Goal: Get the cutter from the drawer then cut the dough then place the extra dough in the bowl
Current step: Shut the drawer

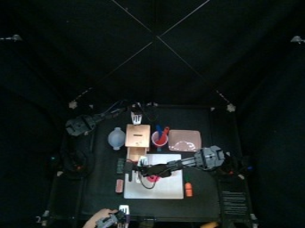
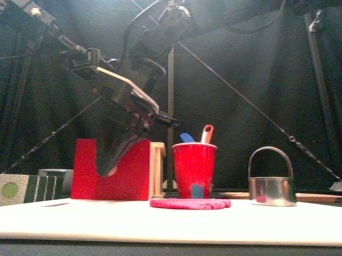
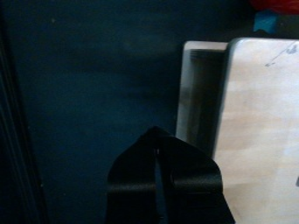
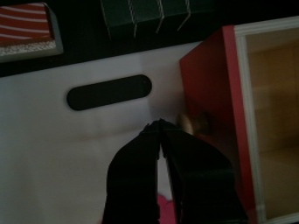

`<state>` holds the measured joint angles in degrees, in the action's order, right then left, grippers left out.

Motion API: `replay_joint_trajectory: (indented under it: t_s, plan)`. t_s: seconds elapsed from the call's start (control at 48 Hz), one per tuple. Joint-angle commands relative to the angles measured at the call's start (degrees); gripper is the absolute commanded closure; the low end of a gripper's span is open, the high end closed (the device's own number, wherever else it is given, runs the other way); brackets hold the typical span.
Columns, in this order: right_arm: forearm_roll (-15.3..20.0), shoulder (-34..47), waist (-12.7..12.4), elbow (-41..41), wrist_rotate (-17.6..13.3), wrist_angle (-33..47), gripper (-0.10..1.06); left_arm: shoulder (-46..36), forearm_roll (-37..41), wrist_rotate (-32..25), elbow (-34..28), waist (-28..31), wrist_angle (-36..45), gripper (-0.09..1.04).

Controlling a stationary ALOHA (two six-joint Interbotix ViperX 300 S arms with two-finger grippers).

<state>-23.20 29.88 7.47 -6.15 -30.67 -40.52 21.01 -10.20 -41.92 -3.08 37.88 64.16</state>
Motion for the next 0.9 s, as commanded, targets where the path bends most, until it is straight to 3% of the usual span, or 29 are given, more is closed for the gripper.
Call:
replay_joint_trajectory:
  t_s: [0.021, 0.896]
  plan:
    - [-0.18, -1.41, -0.53, -1.58, -0.09, 0.00, 0.83, -0.70, -0.09, -0.18, -0.62, -0.62, -0.09, 0.64]
    - [-4.13, -1.05, -4.31, -1.93, -0.09, -3.34, 0.83, -0.70, 0.00, -0.26, 0.79, -1.23, 0.00, 0.64]
